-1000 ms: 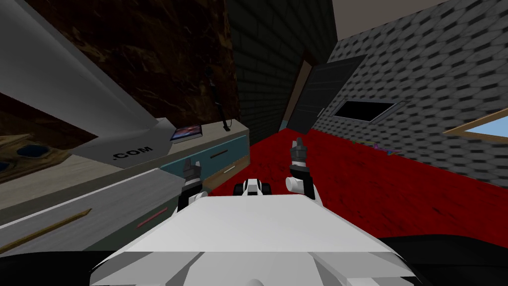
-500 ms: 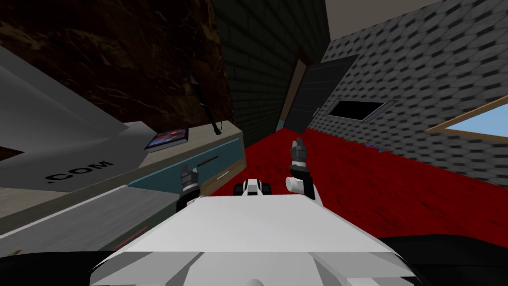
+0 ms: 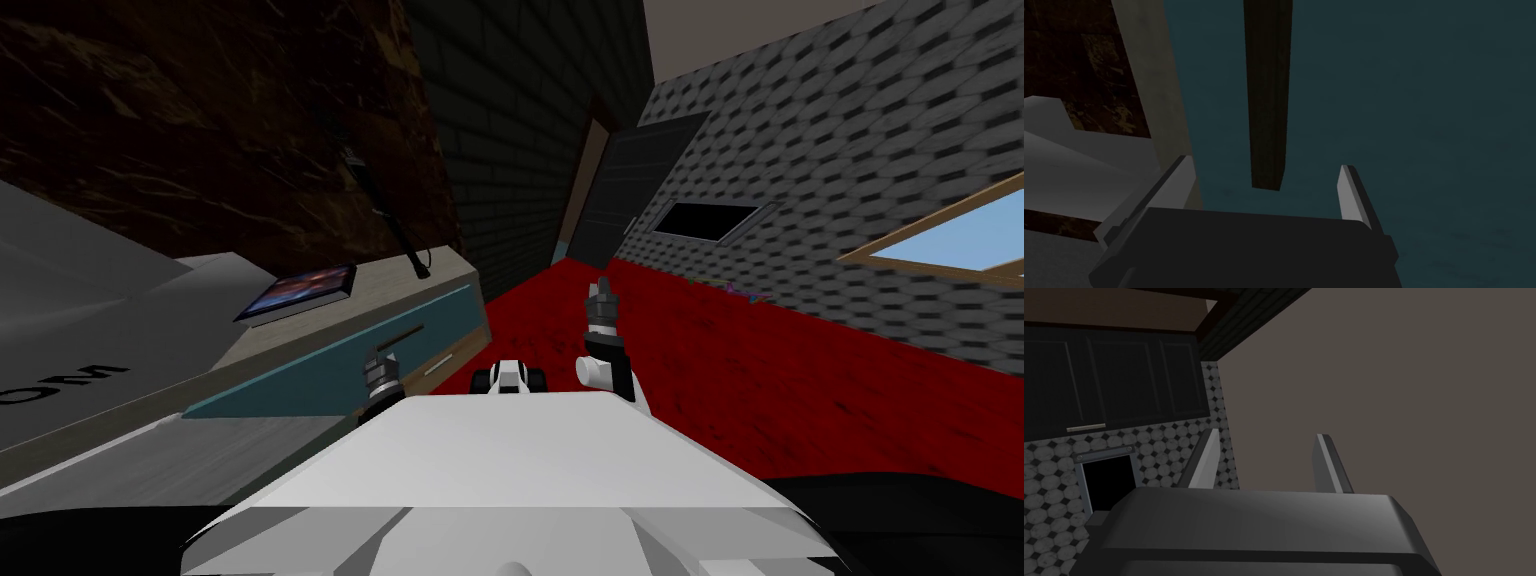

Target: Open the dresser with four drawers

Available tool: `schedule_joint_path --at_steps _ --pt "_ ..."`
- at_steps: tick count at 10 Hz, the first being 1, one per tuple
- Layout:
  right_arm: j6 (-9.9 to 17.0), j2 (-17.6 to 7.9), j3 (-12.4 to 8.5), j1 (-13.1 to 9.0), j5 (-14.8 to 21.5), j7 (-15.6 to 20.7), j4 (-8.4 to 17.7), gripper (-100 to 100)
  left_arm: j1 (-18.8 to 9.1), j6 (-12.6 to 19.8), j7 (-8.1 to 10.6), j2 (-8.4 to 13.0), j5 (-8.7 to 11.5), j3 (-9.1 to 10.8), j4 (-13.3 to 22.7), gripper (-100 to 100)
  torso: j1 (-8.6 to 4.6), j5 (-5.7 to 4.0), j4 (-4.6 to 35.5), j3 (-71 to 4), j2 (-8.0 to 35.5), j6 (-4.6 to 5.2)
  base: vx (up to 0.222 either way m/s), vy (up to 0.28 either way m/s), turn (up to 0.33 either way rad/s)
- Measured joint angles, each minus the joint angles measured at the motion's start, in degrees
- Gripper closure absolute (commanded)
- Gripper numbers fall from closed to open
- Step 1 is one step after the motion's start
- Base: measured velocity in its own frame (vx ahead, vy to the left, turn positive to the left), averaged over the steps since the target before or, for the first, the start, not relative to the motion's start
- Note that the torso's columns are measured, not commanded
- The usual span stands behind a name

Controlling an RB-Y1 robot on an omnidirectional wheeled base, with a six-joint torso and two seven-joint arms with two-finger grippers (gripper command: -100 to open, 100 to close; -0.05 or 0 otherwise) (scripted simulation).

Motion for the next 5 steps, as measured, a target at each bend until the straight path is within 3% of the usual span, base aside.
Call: schedule_joint_path --at_steps 2,3,4,5 --pt "0.0 0.0 -0.01 -0.01 0.0 0.0 0.0 0 -0.17 -0.04 -0.14 -0.95 0.66 0.39 1.35 -100 0.21 0.04 0.04 0.08 0.17 -0.01 0.052 0.0 -0.008" --pt "0.0 -0.01 -0.01 0.0 0.0 0.0 0.0 0 0.3 0.7 -0.26 -0.75 0.99 0.65 0.15 -100 0.31 0.07 0.02 0.04 0.05 0.0 0.041 0.018 -0.004" --pt "0.0 -0.01 -0.01 -0.01 0.0 0.0 0.0 0 0.34 0.93 -0.3 -0.72 1.04 0.7 -0.03 100 0.18 0.06 0.01 0.04 0.08 0.0 0.006 0.003 0.001" --pt "0.0 -0.01 -0.01 -0.01 0.0 0.0 0.0 0 0.33 0.9 -0.3 -0.73 1.03 0.69 -0.01 100 0.05 0.01 0.03 0.07 0.12 0.0 -0.055 -0.057 0.014"
